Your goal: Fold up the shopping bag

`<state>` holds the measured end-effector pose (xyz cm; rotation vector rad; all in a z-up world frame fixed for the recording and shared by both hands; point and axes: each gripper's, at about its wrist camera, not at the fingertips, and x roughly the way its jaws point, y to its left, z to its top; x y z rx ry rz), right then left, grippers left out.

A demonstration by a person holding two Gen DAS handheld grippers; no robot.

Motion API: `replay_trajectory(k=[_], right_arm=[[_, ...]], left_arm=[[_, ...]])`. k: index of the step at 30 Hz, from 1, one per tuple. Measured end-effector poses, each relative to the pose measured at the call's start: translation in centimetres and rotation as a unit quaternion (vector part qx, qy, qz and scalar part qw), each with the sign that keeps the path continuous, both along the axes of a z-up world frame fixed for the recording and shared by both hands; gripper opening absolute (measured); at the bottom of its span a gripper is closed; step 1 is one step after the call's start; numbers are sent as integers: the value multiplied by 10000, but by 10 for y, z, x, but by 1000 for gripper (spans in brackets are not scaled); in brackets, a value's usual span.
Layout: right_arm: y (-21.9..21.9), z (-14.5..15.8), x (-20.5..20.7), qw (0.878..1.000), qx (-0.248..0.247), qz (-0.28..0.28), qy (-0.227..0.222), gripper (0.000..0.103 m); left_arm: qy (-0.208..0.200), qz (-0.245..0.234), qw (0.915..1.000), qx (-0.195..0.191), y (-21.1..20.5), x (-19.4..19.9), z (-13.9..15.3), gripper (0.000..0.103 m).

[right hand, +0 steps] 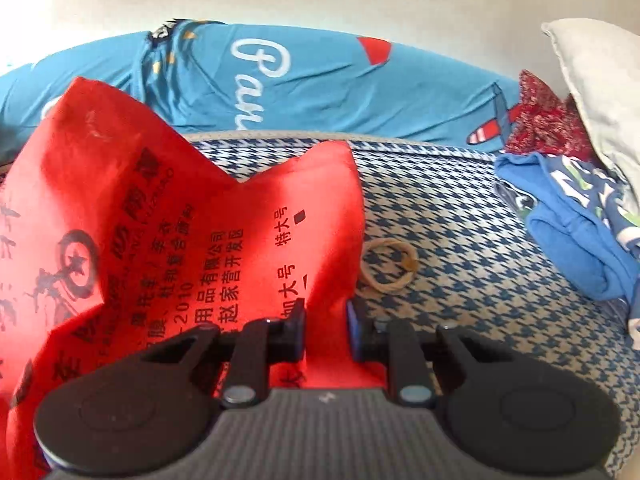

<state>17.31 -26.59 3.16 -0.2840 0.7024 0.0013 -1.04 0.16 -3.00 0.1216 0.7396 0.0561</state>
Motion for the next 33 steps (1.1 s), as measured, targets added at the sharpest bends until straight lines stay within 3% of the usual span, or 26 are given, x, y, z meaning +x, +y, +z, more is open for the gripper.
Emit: replay_trajectory(k=[3, 7, 8, 11, 15, 17, 22, 26, 31, 33], right_arm=[[-2, -11, 8, 9995, -274, 13, 185, 19], [3, -9, 4, 9972, -731, -149, -40, 47], [4, -5, 4, 9970, -732, -203, -159, 47], [12, 19, -4, 9980, -258, -105, -562, 47], [39, 39, -16, 9924, 739, 820, -544, 48], [56, 41, -24, 9856, 959, 1322, -441, 49], [119, 36, -44, 9527, 1145, 2814, -59, 50], [172, 29, -67, 9214, 878, 3786, 56, 54], [208, 20, -80, 8882, 1287, 4377, 544, 54], [217, 17, -81, 8814, 1379, 4471, 659, 54]], left_arm=[[25, 57, 10000, 5, 1, -2, 0, 93], [38, 109, 9999, 38, 2, -6, 0, 96], [42, 124, 9999, 16, 3, -8, 0, 96], [32, 156, 9999, -8, 3, -12, 0, 96], [39, 120, 9999, 102, -2, -16, 3, 96], [62, 83, 9999, 123, -1, -18, 4, 96], [188, 87, 9998, -73, 5, -23, 6, 96], [220, 68, 9997, -87, 7, -27, 8, 96], [218, 31, 9998, 19, 10, -33, 9, 96], [204, 30, 9998, 56, 13, -36, 9, 96]])
